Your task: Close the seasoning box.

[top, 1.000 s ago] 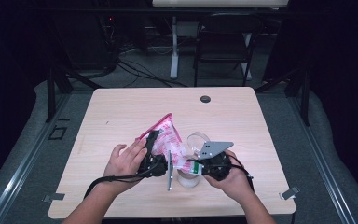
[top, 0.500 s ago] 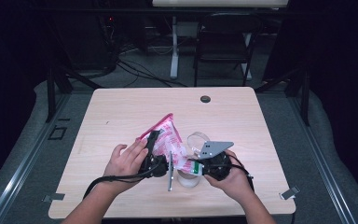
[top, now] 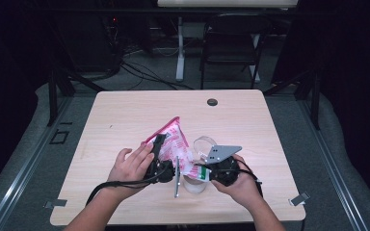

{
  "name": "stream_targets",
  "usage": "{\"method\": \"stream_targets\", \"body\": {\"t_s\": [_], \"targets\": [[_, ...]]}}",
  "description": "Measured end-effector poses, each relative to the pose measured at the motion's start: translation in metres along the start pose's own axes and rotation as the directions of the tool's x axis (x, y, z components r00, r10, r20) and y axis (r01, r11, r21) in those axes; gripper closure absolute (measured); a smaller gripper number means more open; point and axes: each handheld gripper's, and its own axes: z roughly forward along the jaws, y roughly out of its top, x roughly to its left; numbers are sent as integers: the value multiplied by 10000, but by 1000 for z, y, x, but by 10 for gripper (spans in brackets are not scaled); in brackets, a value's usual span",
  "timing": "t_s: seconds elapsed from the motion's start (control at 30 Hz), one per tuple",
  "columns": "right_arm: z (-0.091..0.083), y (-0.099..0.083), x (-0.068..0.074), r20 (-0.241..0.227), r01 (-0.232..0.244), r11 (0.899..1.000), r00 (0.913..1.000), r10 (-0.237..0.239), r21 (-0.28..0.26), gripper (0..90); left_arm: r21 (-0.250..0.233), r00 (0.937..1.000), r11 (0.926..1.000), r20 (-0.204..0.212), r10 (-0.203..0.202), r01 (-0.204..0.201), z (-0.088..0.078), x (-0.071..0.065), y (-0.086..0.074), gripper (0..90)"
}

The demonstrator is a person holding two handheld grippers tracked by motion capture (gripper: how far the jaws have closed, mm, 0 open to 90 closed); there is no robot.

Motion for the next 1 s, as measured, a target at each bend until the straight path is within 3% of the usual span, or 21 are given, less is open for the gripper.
{"method": "stream_targets", "body": {"t_s": [1.0], "targets": [[4, -3, -2, 63, -30, 9993, 10000, 28, 374, 900, -70, 9995, 9995, -41, 316, -316, -1, 0, 6, 641]]}}
